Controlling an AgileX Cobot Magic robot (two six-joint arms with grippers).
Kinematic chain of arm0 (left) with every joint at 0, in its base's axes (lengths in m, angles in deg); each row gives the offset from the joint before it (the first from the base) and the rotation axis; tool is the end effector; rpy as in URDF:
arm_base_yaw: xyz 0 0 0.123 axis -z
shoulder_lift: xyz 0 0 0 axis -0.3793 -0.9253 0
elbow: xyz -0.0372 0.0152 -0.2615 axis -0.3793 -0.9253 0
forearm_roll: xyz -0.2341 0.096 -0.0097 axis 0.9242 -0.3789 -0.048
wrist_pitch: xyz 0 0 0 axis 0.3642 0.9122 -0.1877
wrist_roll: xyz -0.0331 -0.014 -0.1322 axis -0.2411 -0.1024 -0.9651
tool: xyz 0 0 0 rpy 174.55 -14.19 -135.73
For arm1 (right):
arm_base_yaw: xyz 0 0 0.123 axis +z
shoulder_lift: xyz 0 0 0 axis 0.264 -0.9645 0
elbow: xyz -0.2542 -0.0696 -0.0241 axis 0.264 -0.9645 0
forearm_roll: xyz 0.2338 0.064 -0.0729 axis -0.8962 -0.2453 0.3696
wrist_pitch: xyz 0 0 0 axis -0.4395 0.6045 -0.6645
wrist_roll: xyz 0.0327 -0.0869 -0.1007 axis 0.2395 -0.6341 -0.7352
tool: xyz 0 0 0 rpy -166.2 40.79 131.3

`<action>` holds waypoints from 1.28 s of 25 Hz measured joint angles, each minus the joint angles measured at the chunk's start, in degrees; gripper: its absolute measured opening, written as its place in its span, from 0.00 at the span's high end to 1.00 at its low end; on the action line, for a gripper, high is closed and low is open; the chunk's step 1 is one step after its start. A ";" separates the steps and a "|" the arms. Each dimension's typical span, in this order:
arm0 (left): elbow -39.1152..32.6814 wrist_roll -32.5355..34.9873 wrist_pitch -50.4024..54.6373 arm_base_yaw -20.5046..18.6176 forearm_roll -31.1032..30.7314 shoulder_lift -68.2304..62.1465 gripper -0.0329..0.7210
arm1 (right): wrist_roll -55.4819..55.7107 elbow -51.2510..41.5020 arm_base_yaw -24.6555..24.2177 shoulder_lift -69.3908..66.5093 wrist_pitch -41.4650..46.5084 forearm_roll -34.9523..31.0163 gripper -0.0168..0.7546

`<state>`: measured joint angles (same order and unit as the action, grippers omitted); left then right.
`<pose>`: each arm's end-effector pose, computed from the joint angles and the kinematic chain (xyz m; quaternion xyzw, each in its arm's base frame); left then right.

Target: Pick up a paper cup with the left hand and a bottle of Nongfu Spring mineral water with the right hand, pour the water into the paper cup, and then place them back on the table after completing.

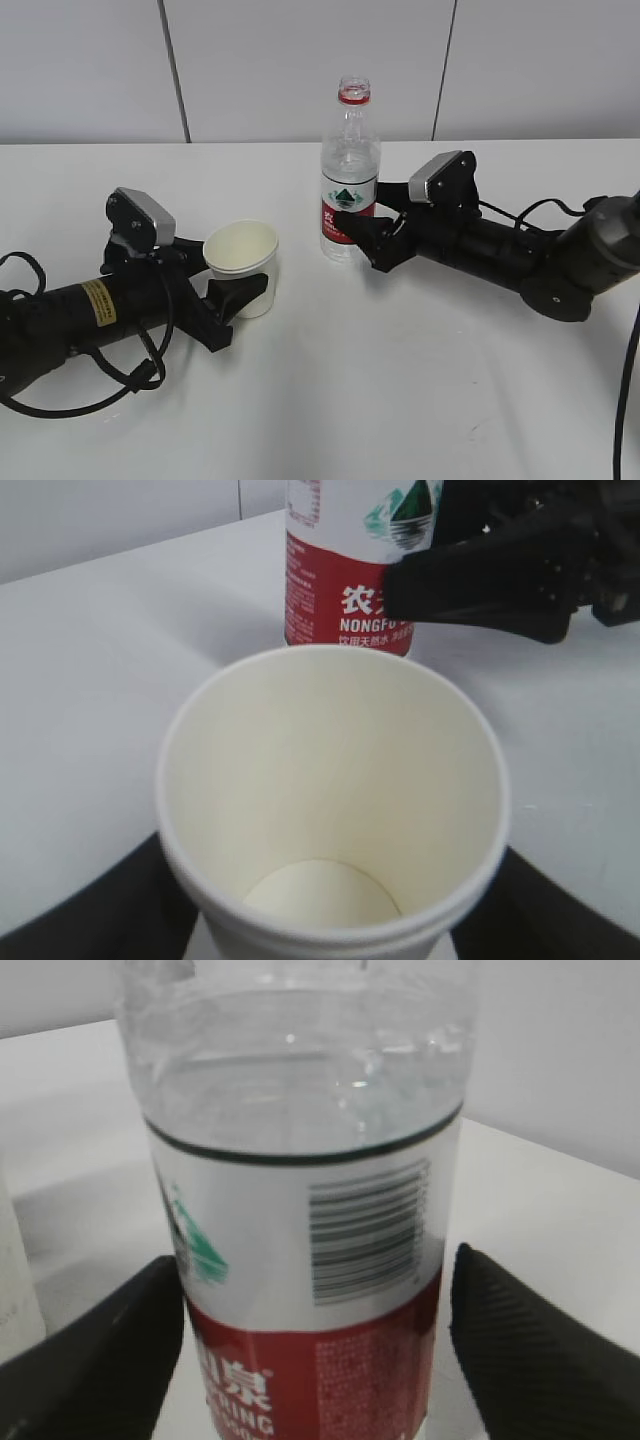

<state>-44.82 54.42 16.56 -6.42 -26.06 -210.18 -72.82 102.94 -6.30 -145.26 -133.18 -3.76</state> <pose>0.3167 -0.1679 0.0526 0.3079 0.7283 -0.2809 0.5440 0.4239 0.1493 0.0586 -0.3153 0.6808 0.2349 0.6180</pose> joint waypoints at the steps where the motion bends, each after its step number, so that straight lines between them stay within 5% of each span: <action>1: 0.00 0.00 0.00 0.00 0.12 0.00 0.36 | 0.62 0.39 0.00 0.00 0.65 0.63 0.16; 17: 0.00 0.00 0.00 0.00 3.15 0.00 0.36 | 5.18 6.71 0.83 -4.21 -0.10 3.84 0.11; 26: 2.11 -0.68 5.57 0.00 4.43 1.11 0.36 | 5.30 6.79 0.83 -4.21 -1.51 1.58 0.34; 32: 4.70 -2.04 6.83 0.00 3.34 1.92 0.36 | 4.32 6.79 0.91 -4.21 -1.51 1.46 0.37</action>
<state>-40.11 52.38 23.39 -6.42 -22.72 -208.26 -68.50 109.74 -5.39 -149.47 -134.69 -2.30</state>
